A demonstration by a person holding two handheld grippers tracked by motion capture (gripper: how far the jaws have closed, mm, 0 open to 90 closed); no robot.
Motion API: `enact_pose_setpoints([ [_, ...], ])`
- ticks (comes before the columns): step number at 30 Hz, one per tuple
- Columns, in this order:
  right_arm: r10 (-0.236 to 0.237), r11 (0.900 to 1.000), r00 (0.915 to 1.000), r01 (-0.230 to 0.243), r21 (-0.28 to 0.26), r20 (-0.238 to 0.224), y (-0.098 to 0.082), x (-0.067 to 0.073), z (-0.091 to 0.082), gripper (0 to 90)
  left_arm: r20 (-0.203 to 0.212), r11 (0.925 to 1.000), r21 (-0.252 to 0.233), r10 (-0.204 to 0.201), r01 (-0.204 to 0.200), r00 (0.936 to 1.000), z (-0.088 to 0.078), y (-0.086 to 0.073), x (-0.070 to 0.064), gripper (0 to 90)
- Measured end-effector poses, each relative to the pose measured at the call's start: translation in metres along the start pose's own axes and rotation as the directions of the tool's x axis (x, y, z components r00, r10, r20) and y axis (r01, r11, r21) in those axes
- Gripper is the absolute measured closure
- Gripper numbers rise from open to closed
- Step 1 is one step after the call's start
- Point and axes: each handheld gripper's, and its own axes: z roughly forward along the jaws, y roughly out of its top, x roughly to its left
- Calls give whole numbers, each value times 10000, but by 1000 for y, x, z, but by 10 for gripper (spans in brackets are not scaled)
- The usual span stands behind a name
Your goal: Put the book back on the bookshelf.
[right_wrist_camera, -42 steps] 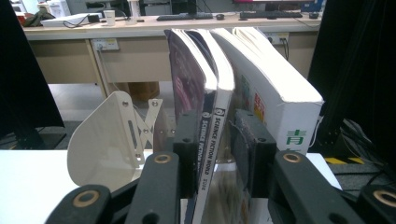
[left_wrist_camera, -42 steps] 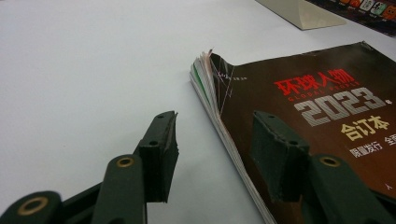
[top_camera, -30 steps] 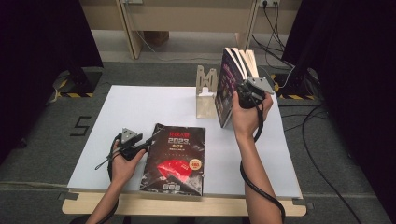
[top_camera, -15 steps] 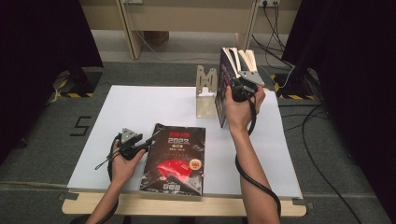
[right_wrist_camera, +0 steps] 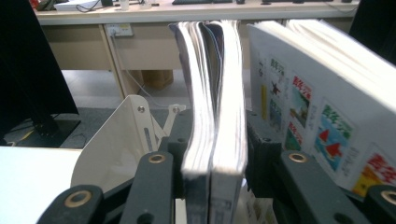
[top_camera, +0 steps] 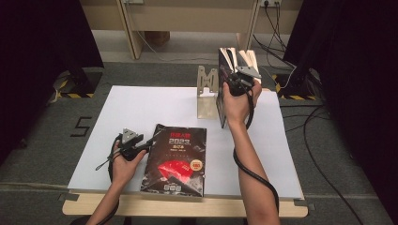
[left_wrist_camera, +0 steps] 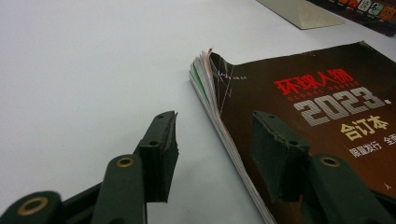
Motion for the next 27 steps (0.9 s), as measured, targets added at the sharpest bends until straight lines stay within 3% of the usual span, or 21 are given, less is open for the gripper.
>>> enact_pose_setpoints([
  [11, -150, 9991, 9997, 142, 389, 191, 5, 0, 6, 761, 40, 10000, 34, 17, -17, 10000, 0, 0, 0, 505],
  [17, -387, 9992, 9989, 386, 68, 245, 5, -1, 7, 771, 46, 10000, -1, 7, -7, 10000, 0, 0, 0, 504],
  [23, -892, 9956, 9936, 909, -222, 689, 3, 0, 5, 771, 66, 10000, 39, 15, -15, 10000, 0, 0, 0, 504],
  [27, -710, 9964, 9951, 739, -410, 686, -2, -2, 3, 770, 41, 10000, 23, 38, -38, 10000, 1, 0, -1, 504],
])
